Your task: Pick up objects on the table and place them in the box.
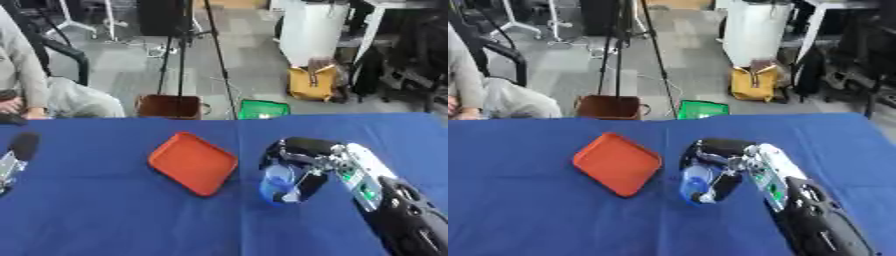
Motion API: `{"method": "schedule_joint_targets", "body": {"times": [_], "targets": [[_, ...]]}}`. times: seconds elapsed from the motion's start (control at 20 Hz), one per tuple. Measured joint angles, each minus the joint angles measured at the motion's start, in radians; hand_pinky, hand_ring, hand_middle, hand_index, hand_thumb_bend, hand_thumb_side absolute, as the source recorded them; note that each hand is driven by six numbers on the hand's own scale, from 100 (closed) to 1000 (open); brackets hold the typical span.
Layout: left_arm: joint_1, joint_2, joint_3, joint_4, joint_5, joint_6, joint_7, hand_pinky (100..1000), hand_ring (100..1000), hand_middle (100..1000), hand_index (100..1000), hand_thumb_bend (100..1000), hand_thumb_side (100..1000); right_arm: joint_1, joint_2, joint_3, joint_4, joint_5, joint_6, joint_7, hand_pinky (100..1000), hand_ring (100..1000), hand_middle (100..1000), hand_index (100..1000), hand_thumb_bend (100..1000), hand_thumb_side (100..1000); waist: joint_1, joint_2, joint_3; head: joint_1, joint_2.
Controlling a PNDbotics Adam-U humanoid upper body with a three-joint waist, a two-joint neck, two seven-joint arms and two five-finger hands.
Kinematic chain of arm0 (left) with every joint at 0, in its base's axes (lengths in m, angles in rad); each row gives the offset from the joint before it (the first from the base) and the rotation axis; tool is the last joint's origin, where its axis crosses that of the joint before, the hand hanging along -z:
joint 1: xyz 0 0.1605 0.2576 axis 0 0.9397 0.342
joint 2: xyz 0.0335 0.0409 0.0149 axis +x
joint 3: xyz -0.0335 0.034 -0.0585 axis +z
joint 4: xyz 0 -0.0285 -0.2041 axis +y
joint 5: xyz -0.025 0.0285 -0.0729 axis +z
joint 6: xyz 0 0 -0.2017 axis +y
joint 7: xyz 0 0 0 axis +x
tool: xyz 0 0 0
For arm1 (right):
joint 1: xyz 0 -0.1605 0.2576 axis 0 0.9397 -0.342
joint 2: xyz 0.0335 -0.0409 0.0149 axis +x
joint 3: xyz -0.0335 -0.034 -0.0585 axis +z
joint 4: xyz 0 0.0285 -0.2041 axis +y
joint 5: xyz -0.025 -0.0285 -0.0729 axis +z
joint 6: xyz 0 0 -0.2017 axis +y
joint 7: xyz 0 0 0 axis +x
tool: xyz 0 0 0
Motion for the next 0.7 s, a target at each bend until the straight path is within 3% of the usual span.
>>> {"method": "schedule_joint_targets", "body": {"times": [0.35,0.7], "targets": [[-0.031,0.0,-0.009,0.0,0.016,0.001,-0.001,621,787,896,964,537,267,-0.046,0.051,-0.026,0.028,0.09,-0.047,-0.061,187,445,611,758,442,100,-0.003,0.003,0.056,-0.019,-0.009],[-0.068,-0.004,-0.025,0.0,0.037,-0.001,-0.014,622,786,895,963,544,266,-0.083,0.083,-0.05,0.102,0.219,-0.011,-0.206,187,442,612,757,462,100,-0.008,0.024,0.114,-0.038,-0.028]]}}
